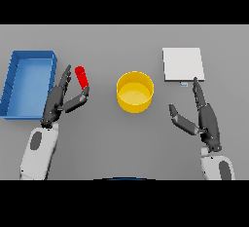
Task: Pick up the red beaker and tilt it to pour out 1 green nut into yellow bowl. Pick up the yellow bowl and place it on the metallic measuring scale.
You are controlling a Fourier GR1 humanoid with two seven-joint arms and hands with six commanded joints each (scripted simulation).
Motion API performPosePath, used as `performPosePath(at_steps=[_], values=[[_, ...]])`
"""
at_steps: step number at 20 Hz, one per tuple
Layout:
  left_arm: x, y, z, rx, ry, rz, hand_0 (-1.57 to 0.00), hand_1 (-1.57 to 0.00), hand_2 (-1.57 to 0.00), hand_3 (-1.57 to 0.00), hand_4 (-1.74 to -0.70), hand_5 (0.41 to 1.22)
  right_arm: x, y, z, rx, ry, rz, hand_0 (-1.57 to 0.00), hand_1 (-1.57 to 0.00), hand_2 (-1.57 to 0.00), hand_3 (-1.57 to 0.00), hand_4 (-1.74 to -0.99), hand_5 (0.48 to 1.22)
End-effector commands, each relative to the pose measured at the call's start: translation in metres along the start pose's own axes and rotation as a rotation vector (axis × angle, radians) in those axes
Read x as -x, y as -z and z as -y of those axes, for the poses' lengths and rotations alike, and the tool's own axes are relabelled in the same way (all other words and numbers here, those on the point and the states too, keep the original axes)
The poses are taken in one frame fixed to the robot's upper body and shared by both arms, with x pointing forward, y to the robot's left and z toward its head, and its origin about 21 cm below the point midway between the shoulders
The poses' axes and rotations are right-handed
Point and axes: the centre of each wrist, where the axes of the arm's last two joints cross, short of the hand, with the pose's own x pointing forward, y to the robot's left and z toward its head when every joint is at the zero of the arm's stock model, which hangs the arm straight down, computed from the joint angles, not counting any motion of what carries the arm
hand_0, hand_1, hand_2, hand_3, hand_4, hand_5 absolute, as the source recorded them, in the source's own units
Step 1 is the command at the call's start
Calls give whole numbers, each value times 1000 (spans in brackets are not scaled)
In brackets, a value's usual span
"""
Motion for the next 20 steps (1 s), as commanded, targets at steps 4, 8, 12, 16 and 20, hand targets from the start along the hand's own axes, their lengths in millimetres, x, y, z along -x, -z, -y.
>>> performPosePath(at_steps=[4, 8, 12, 16, 20], values=[[-1, 19, 5, 8, 2, -1, 1, 1, 1, 1, -1280, 682, 3, -1, 1, -1, -3, -1, 1, 1, 1, 1, -1266, 635], [0, 33, 9, 23, 23, -9, 1, 1, 1, 1, -1298, 691, 2, -1, 3, 0, -1, 2, 1, 1, 1, 1, -1272, 644], [-1, 48, 13, 27, 22, -35, 1, 1, 1, 1, -1289, 683, 2, 1, 0, 0, 12, -6, 1, 1, 1, 1, -1269, 642], [-4, 60, 14, 30, 1, -11, 1, 1, 1, 1, -1309, 688, 0, 0, 3, 4, 10, -1, 1, 1, 1, 1, -1269, 640], [-1, 63, 24, 37, -35, 4, 1, 1, 0, 1, -1348, 704, 2, 0, 4, 7, 0, -21, 1, 1, 1, 1, -1261, 641]])
